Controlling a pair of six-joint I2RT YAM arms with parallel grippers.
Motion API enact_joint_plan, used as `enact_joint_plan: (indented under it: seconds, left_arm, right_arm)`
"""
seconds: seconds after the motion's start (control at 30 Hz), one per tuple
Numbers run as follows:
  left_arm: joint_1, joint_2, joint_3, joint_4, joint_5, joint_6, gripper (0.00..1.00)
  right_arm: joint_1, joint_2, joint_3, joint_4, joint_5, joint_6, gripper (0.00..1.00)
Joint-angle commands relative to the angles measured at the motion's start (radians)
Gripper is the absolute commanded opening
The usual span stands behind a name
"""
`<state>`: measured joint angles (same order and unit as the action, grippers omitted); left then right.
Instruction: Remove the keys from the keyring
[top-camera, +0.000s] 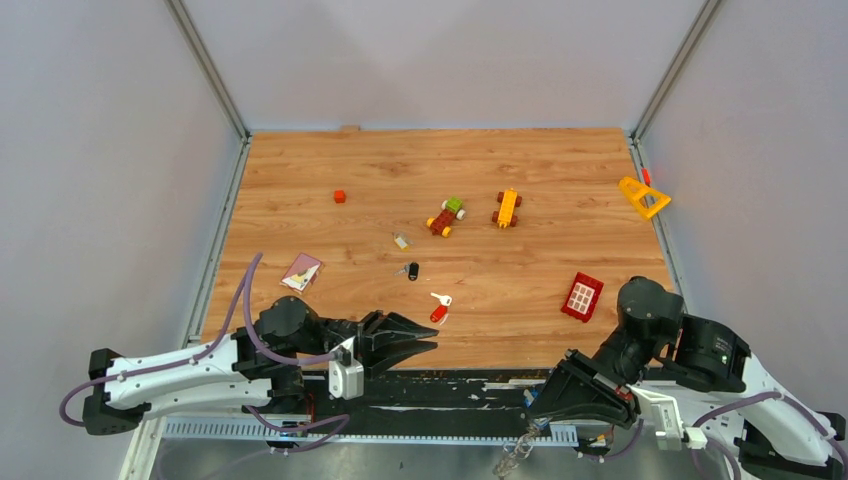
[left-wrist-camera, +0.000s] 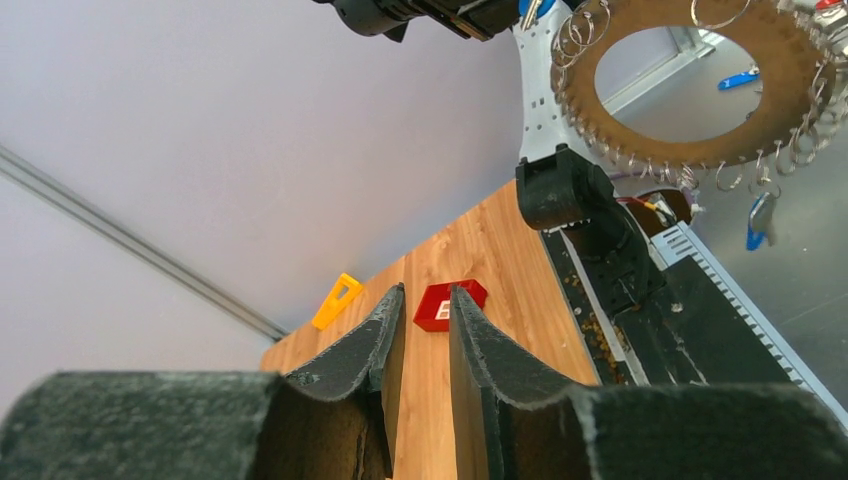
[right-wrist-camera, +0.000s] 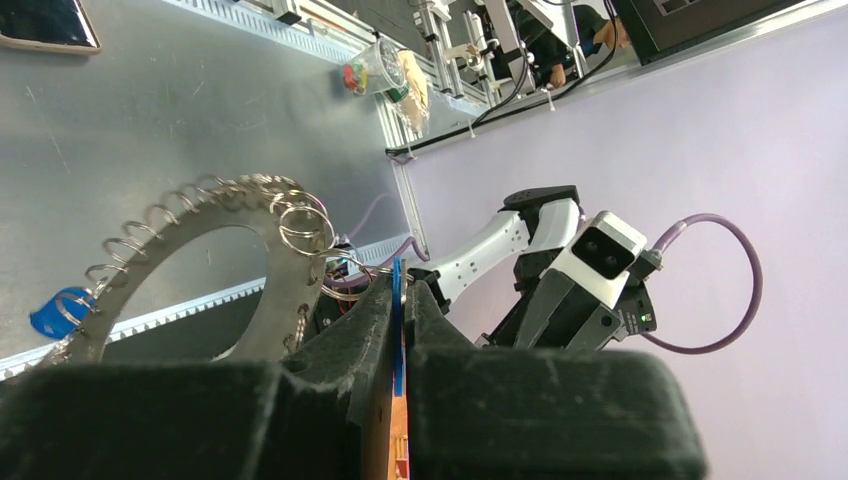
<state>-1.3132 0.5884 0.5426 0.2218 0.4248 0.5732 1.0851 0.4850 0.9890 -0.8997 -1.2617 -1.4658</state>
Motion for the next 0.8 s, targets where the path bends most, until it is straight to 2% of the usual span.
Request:
enact_joint_plan:
  seconds: [0.0, 0.27, 0.57, 0.77]
  left_arm:
    - [-0.002, 0.002, 0.002, 0.039, 0.009, -0.017, 0.3]
    - [-0.001, -0.005, 0.001, 0.037, 0.018, -0.026, 0.3]
    - [-0.002, 0.021, -0.023, 0.174, 0.03, -0.118, 0.34]
    - [-0.001, 0.043, -0.035, 0.225, 0.02, -0.134, 0.35]
  right_arm:
    - [-0.001, 0.01, 0.022, -0.002, -0.06, -0.048, 0.0]
    - [-0.001, 0.0, -0.026, 0.094, 0.028, 0.031, 0.0]
    - [0.0, -0.022, -0.157, 0.419, 0.304, 0.375, 0.0]
    - [-0.001, 0.017, -0.141, 0.451, 0.465, 0.527, 0.0]
